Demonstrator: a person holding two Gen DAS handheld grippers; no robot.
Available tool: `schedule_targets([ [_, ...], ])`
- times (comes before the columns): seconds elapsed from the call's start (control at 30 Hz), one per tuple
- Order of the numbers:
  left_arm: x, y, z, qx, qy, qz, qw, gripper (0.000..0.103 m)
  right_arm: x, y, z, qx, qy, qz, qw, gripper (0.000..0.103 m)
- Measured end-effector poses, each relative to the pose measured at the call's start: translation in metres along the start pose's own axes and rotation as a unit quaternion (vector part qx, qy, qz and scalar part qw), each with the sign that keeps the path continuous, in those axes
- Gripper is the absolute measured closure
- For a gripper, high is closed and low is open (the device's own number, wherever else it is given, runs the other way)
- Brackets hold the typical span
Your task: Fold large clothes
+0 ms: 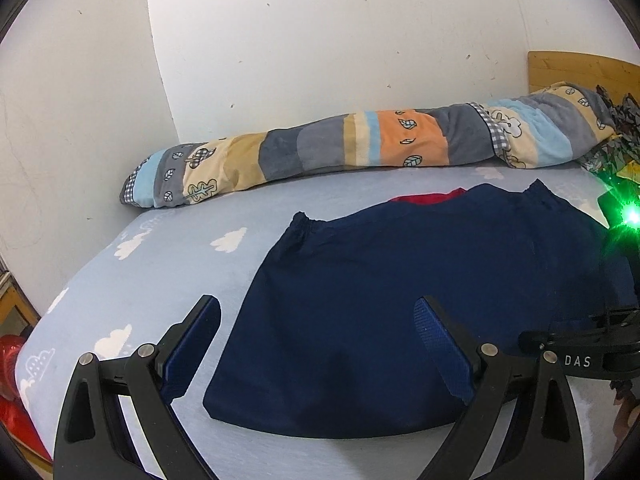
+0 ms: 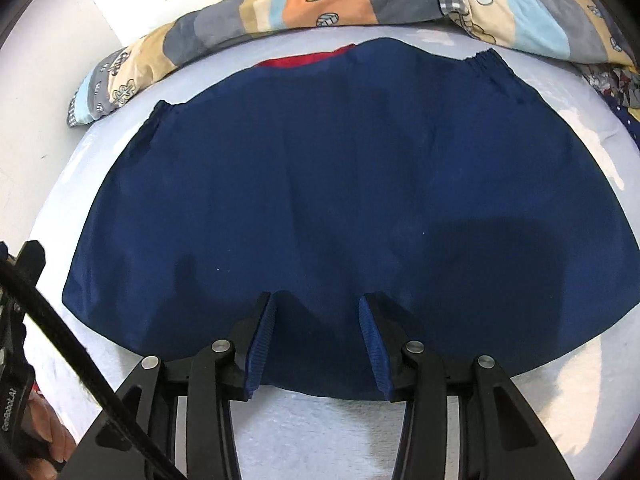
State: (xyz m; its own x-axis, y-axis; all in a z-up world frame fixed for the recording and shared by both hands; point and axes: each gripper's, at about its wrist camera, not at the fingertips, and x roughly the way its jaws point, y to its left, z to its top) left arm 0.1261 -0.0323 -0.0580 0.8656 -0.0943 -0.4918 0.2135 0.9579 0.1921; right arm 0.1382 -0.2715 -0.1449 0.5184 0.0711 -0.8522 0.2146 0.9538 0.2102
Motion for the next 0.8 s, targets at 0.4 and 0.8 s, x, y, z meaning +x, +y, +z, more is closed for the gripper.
schedule_targets([
  [0.4, -0.008, -0.005, 0.002, 0.013, -0.025, -0.003, 0.9996, 0.006, -0.019, 0.000, 0.008, 0.004, -0.013, 0.012, 1.000, 0.055],
  [0.8, -0.012, -0.014, 0.002, 0.032, -0.038, 0.000, 0.9987, 0.006, -0.004, -0.009, 0.006, 0.013, 0.010, 0.010, 1.000, 0.055],
])
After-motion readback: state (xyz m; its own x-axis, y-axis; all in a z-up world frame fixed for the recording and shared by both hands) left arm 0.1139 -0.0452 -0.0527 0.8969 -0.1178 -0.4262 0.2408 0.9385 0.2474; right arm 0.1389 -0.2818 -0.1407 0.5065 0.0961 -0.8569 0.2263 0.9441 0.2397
